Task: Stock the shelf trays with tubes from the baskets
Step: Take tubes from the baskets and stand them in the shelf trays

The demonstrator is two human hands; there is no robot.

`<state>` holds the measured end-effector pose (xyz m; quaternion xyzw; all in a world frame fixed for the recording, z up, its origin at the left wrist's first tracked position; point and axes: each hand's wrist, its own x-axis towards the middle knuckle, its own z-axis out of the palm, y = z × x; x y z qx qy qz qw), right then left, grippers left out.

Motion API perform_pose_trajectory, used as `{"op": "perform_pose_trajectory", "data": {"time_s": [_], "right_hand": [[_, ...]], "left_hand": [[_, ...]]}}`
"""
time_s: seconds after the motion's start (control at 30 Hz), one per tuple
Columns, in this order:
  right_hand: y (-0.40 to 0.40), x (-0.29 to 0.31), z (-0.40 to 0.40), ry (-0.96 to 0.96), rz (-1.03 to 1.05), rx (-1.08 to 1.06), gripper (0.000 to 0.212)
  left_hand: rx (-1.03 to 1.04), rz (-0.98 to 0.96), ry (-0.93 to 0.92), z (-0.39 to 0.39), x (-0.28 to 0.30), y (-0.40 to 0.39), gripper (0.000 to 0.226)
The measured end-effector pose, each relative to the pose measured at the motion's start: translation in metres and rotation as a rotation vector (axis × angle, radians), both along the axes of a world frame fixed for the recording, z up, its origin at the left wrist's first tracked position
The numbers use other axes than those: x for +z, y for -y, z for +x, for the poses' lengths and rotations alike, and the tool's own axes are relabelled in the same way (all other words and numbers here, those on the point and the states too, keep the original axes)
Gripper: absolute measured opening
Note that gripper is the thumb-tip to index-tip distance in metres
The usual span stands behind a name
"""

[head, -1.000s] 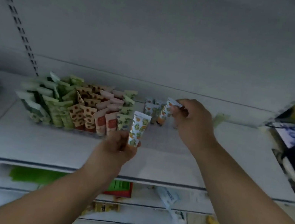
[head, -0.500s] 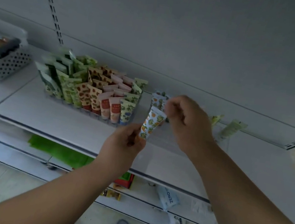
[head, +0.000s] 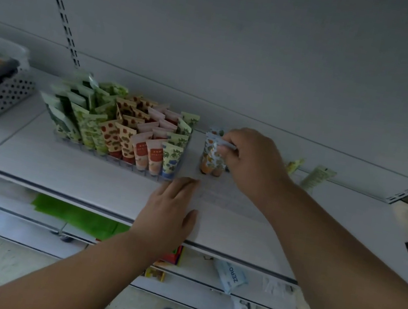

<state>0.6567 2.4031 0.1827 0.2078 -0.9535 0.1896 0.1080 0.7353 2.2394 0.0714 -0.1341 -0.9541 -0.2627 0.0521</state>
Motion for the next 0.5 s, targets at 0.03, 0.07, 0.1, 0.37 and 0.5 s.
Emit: {"op": "perform_pose_trajectory", "data": {"time_s": [0.03, 0.07, 0.1, 0.37, 0.5], "right_hand": [[0.002, -0.004, -0.001, 0.02, 0.017, 0.002, 0.017], [0.004, -0.009, -0.003, 0.039, 0.035, 0.002, 0.016], [0.007, -0.013, -0.004, 0.054, 0.059, 0.003, 0.016], [0.02, -0.01, 0.011, -0.138, 0.083, -0.059, 0.026], [0.026, 0.004, 0.033, -0.157, 0.003, -0.01, 0.03]], "left_hand": [[-0.004, -0.009, -0.004, 0.0, 0.0, 0.001, 0.057], [-0.01, -0.013, -0.01, -0.001, -0.001, 0.002, 0.057], [-0.015, -0.014, -0.015, -0.002, -0.001, 0.002, 0.057], [-0.037, 0.044, -0.034, 0.0, 0.0, 0.007, 0.051], [0.022, 0.121, -0.065, 0.01, 0.01, 0.023, 0.038]]}}
